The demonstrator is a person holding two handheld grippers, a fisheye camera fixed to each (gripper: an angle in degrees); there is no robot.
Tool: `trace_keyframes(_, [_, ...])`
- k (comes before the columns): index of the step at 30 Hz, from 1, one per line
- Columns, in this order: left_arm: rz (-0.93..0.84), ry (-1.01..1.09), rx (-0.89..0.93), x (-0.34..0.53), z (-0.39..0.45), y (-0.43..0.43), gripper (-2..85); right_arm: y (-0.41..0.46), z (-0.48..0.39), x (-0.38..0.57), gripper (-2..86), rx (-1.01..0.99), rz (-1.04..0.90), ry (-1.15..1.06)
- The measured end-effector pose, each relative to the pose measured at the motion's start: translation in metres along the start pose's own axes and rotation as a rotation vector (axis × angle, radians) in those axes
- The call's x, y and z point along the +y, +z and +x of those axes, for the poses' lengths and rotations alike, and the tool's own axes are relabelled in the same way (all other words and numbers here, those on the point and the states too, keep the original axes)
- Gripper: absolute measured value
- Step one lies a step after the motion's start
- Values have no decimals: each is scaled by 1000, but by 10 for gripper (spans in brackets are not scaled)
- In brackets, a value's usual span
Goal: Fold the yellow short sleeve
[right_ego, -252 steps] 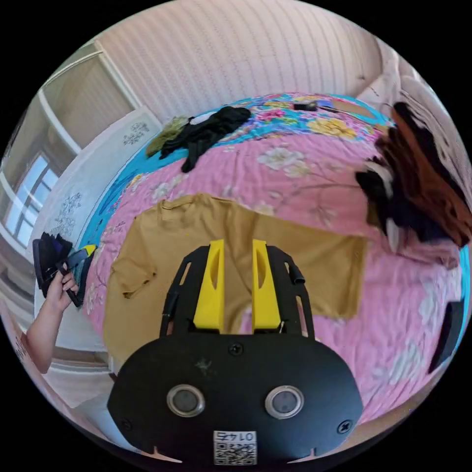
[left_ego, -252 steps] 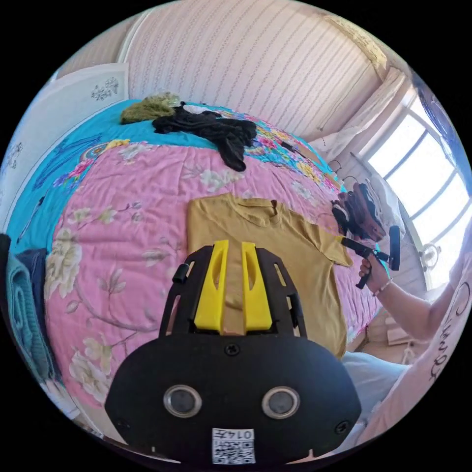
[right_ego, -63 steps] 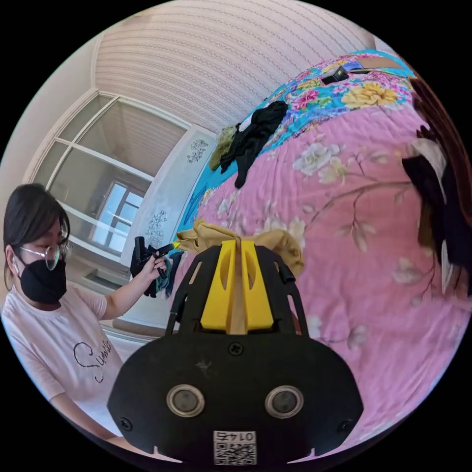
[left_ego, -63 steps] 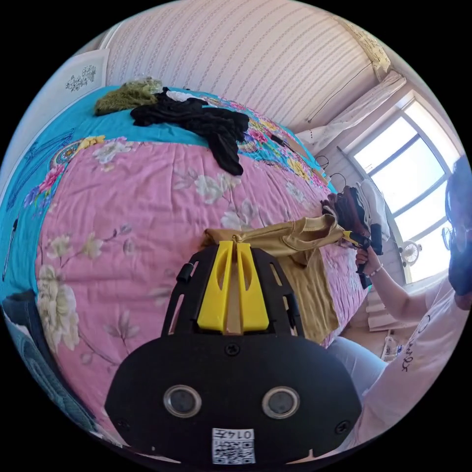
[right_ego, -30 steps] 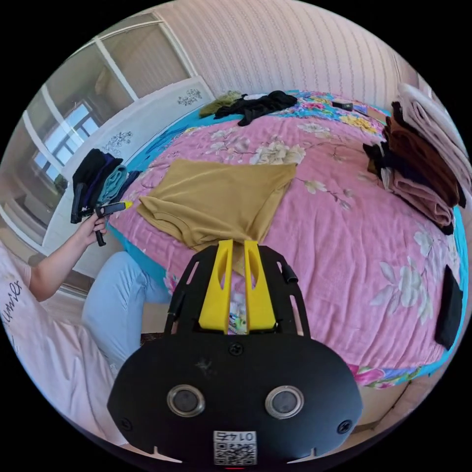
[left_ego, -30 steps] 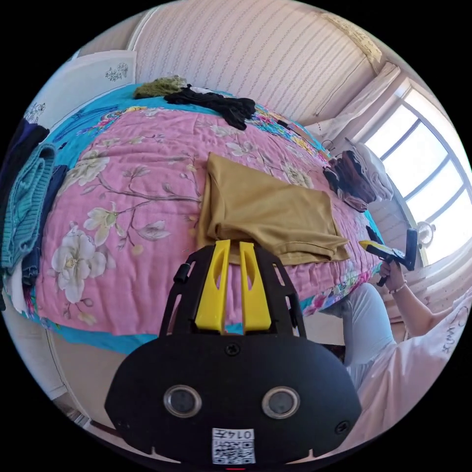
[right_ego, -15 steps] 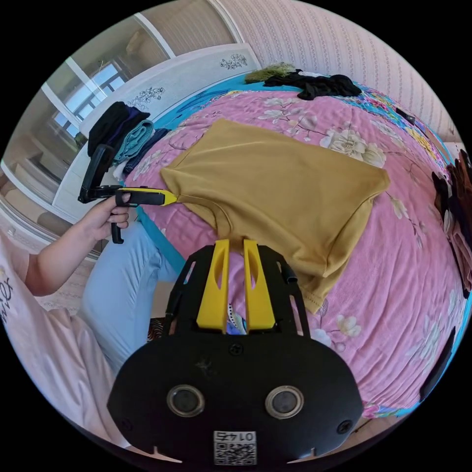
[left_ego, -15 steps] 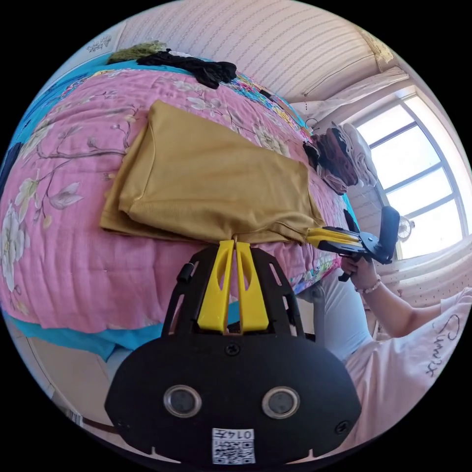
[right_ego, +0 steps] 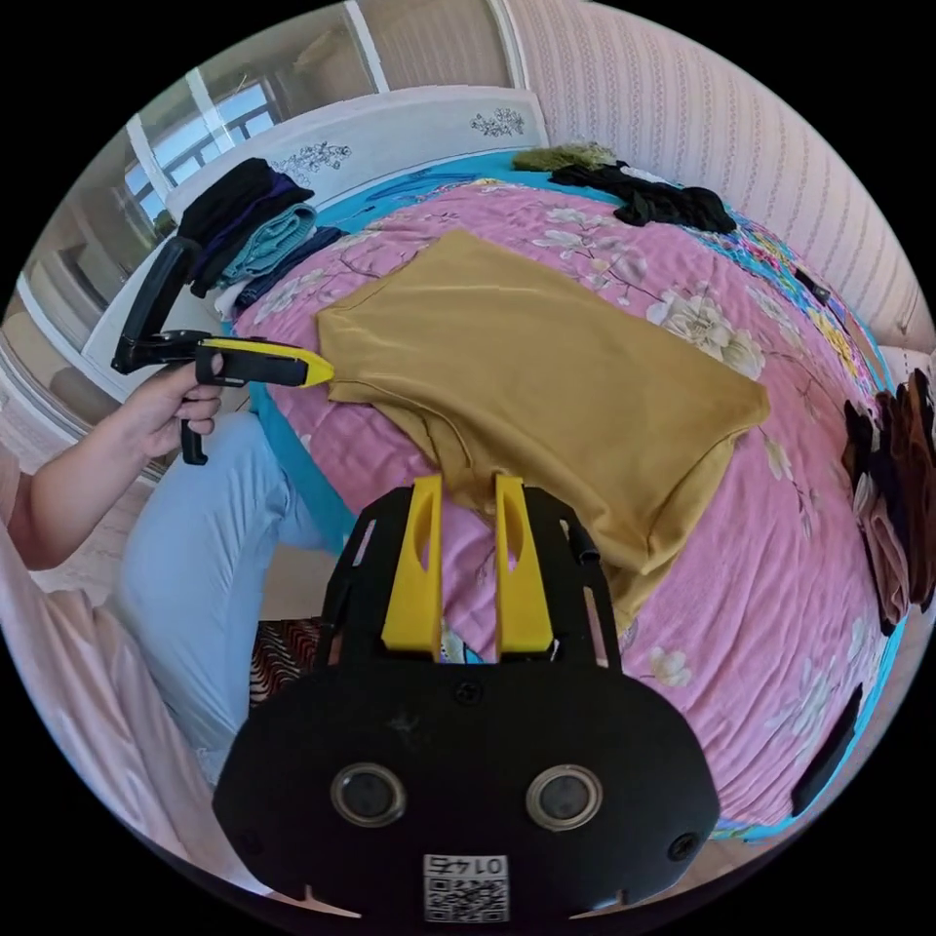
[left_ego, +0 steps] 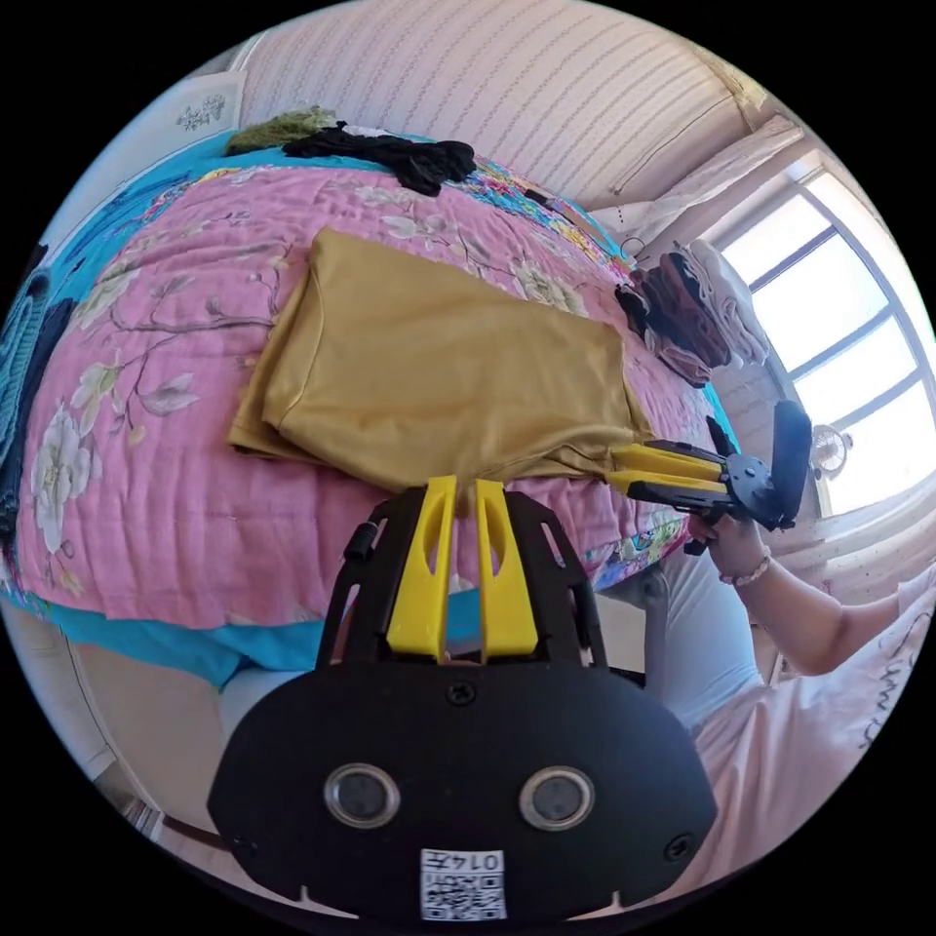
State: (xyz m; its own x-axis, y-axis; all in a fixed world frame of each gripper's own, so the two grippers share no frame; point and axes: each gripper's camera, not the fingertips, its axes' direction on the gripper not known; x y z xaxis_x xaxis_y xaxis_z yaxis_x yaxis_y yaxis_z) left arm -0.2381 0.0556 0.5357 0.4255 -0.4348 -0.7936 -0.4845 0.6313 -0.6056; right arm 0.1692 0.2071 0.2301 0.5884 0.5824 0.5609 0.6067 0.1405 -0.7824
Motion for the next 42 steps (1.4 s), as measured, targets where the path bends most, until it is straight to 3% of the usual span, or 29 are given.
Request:
trace_keyframes(6, [-52, -1, 23, 4, -7, 35, 35, -21, 6, 7, 53, -141, -3, 2])
trace_keyframes(13, [-4, 13, 22, 26, 2, 39, 44, -18, 19, 22, 90, -215, -47, 15])
trace_keyframes(17, [44, 150, -116, 45, 36, 30, 33, -37, 15, 6, 30, -115, 44, -101])
trace_keyframes(20, [62, 275, -84, 45, 71, 51, 7, -28, 18, -45, 7, 8, 89, -171])
trace_keyframes(26, [71, 346, -160, 40, 106, 112, -9, 38, 37, -165, -3, 107, 17, -147])
trace_keyframes(29, [44, 331, -184, 55, 105, 146, -10, 95, 52, -186, -5, 30, -158, -121])
trace_keyframes(30, [89, 337, -192, 64, 106, 149, -10, 93, 62, -181, -6, -11, -75, -84])
trace_keyframes(33, [86, 367, -192, 71, 113, 149, -10, 87, 78, -186, -7, -94, -135, -82])
trace_keyframes(38, [146, 396, -164, 86, 121, 140, -9, 65, 92, -215, -6, 17, -53, -117])
trace_keyframes(40, [54, 391, -162, 89, 117, 162, -9, 90, 105, -230, -5, 68, -134, -68])
trace_keyframes(41, [96, 400, -155, 95, 115, 165, -8, 112, 112, -232, -5, 64, -213, -79])
trace_keyframes(42, [108, 394, -143, 98, 113, 166, -7, 111, 120, -232, -5, 41, -170, -46])
